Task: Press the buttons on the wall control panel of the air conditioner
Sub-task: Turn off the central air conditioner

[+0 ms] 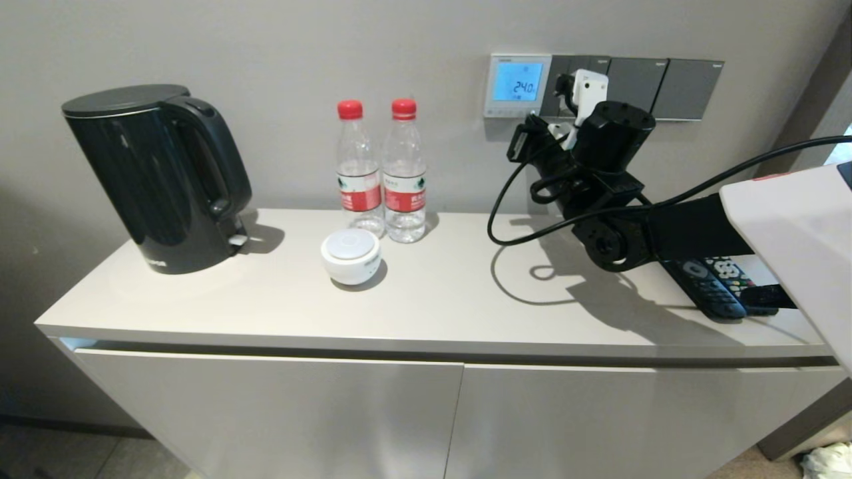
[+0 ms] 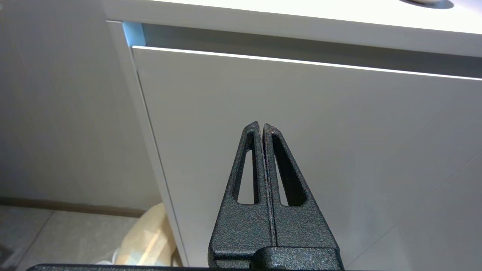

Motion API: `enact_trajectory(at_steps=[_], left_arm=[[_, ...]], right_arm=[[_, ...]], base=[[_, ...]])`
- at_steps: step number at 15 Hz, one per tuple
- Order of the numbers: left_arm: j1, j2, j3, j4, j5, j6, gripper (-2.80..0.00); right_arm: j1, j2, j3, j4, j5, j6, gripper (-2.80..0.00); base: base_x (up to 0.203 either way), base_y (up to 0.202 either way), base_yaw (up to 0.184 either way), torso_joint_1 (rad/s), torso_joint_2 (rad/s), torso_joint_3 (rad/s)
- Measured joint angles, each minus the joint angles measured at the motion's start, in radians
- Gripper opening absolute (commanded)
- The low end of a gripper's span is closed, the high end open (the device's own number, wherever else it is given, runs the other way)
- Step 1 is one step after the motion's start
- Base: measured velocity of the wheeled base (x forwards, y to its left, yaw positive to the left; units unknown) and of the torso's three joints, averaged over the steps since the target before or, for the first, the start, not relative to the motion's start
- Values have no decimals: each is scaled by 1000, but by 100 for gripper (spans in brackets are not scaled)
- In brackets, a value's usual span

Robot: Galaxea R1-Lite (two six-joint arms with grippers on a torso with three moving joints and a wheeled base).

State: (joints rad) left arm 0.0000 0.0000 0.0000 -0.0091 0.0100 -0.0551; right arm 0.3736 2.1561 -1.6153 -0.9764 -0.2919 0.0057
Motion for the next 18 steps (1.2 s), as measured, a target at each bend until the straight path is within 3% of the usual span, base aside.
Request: enact_trajectory(at_steps=[18], left_arm=[[0,0,0,0,0,-1,-280]], right_arm=[[7,-22,22,-10,-3,-5,-280]], base=[[0,0,0,0,0,0]])
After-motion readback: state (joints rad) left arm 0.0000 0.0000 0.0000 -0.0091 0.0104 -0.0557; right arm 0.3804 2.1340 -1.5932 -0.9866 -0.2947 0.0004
